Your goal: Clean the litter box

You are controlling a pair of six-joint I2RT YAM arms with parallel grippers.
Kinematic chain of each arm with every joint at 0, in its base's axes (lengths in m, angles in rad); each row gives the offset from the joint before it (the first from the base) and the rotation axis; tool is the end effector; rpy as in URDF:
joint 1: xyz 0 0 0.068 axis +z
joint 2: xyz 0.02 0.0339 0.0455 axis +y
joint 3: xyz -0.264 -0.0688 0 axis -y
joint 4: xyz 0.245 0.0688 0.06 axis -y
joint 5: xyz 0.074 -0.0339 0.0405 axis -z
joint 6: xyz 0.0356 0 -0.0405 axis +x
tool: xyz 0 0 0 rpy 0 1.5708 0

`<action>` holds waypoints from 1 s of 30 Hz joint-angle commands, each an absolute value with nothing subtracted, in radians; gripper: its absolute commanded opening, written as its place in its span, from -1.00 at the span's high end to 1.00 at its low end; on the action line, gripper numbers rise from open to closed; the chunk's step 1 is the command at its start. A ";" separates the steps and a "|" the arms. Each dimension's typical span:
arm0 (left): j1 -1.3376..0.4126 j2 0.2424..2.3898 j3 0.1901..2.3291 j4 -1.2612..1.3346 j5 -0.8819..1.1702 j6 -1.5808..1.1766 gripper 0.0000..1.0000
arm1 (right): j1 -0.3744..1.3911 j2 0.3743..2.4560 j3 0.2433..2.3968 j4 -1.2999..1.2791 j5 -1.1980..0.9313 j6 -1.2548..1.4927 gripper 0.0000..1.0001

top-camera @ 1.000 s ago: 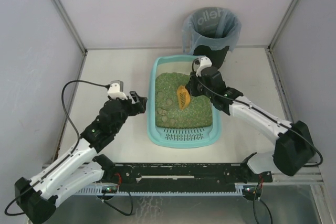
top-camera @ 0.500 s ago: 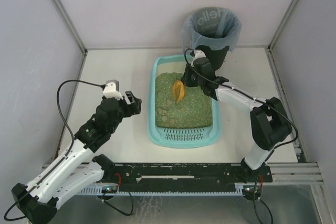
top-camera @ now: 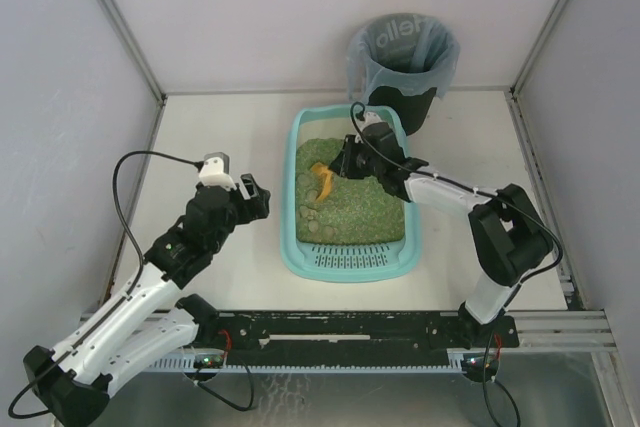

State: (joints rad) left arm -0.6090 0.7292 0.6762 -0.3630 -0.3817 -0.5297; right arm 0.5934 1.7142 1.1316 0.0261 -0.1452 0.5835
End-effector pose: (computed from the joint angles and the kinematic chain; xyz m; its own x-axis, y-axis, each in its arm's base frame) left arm 0.1461 -0.0857 0.2931 -0.4131 -0.2836 -0.8654 0.0495 0.9419 -0.3323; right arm 0.3188 0.2213 0.2324 -0.7264 0.1676 -0.6665 -0.3055 0.7900 0.5316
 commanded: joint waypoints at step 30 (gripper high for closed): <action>-0.561 0.737 0.754 -0.348 -0.344 -0.481 -0.62 | 0.474 1.271 0.598 0.464 -0.265 0.995 1.00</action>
